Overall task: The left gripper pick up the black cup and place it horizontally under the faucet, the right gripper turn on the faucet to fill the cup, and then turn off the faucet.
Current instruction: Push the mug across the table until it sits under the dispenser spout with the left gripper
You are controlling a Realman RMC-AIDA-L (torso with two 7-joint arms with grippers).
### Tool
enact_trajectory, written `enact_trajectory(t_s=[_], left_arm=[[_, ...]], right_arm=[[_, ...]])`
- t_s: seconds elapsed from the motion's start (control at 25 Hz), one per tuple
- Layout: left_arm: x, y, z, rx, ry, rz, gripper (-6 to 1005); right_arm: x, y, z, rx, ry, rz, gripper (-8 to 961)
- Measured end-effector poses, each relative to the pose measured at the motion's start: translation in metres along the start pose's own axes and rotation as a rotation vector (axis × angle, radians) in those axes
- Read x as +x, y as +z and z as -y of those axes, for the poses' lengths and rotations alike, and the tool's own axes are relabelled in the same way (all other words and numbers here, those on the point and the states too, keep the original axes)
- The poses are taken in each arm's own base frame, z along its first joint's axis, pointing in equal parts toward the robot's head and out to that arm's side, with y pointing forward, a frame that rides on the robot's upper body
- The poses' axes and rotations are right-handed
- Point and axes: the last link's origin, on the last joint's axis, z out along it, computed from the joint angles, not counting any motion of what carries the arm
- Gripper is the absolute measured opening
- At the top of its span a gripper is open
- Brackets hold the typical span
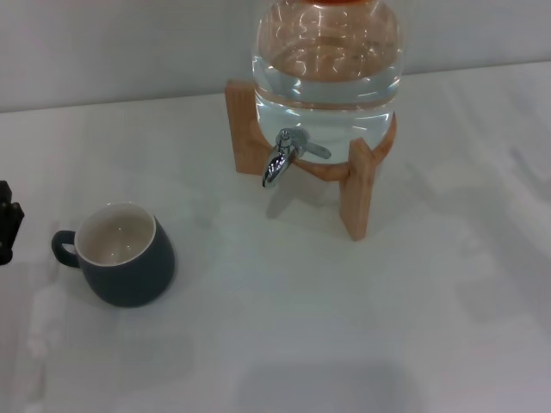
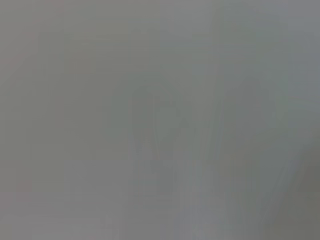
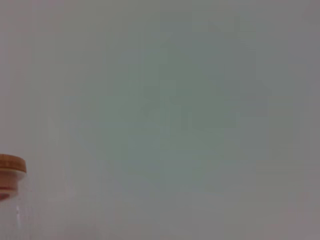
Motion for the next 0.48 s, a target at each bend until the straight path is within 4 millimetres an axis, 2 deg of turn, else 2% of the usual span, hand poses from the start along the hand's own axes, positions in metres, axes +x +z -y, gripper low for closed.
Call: enact_trajectory(t_s=[0.48], left_arm=[[-0.005,-0.012,-0.002,-0.003,0.001,0.024,881]], right_arm=[[0.002,0.001,-0.002,-0.013,0.001,-0.01,842]])
